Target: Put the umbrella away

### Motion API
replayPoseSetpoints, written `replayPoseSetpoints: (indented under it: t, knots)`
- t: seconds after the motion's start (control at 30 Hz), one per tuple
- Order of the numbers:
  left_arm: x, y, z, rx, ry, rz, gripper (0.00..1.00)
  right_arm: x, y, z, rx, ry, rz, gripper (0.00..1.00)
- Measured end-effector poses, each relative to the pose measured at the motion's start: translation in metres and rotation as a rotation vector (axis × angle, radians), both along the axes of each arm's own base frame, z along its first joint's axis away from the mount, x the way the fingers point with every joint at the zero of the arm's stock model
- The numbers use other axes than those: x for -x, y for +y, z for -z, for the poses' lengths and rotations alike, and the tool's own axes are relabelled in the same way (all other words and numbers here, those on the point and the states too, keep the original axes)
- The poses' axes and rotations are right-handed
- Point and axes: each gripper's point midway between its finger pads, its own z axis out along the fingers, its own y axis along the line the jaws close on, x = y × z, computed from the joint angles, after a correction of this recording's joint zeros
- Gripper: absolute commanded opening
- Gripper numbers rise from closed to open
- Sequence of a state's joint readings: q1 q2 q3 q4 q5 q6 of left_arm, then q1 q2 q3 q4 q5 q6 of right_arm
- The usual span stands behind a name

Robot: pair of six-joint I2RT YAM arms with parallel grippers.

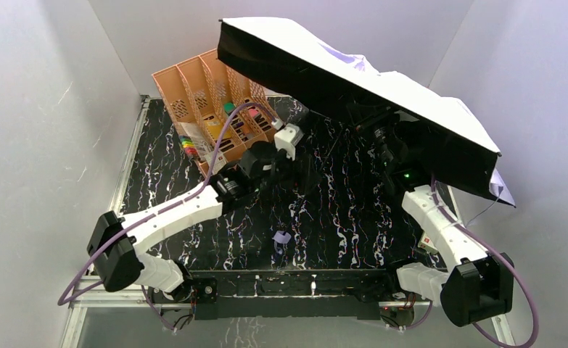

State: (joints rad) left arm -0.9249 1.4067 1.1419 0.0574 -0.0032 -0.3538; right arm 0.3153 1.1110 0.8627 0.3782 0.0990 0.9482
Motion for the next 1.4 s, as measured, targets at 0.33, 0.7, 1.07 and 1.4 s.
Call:
replayPoseSetpoints:
  t: [0.33,0.7,1.07,1.4]
  knots:
    - [0.049,0.013,0.061,-0.009,0.206,0.085,0.48,-0.009,-0.001,0.001,-0.018,0.006,-0.002,0.0]
    - [0.061,0.005,0.058,-0.01,0.219,0.115,0.0,-0.007,0.004,0.004,0.008,0.007,-0.027,0.0]
    - [-0.005,-0.036,-0.003,-0.001,0.046,0.027,0.0,0.06,0.041,0.04,-0.018,0.055,-0.136,0.0]
    - [0.016,-0.006,0.016,0.004,0.068,0.042,0.95,0.038,0.011,0.041,0.007,0.093,0.045,0.0]
